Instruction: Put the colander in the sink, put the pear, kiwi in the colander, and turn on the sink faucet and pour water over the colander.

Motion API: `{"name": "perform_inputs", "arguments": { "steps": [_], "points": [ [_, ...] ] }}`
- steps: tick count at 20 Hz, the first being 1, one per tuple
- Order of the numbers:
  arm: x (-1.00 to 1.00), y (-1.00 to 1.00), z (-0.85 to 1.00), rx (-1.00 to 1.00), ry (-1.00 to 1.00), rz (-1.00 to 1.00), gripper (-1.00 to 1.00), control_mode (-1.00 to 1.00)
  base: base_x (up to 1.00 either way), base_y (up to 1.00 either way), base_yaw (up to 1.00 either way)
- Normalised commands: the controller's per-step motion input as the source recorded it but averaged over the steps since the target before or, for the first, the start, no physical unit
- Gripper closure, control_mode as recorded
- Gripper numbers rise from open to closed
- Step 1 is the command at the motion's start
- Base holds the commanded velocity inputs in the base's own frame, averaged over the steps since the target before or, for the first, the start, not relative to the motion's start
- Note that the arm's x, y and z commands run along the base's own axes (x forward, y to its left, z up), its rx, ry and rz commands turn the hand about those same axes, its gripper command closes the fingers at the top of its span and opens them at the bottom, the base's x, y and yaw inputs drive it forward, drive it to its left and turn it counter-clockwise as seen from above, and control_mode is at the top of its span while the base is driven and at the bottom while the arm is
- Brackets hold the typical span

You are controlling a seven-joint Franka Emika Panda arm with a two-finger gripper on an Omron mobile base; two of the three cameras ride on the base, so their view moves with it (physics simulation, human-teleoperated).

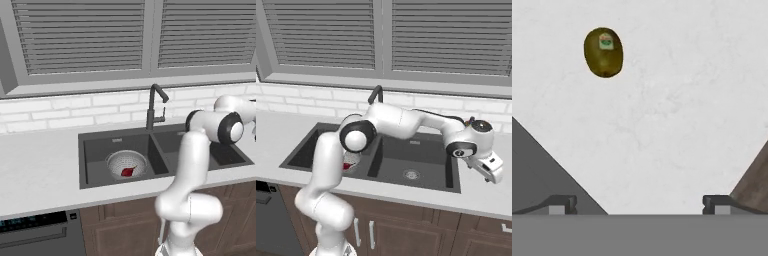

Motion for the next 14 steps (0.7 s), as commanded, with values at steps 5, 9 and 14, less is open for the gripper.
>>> {"name": "perform_inputs", "arguments": {
  "steps": [5,9,14],
  "points": [
    [0.38,-0.35,0.21,0.16,0.00,0.00,-1.00,-1.00,0.00,0.00,0.00],
    [0.58,-0.07,0.05,0.14,0.01,0.00,-1.00,-1.00,0.00,0.00,0.00],
    [0.60,0.00,-0.06,0.03,0.03,0.00,-1.00,-1.00,0.00,0.00,0.00]
  ]
}}
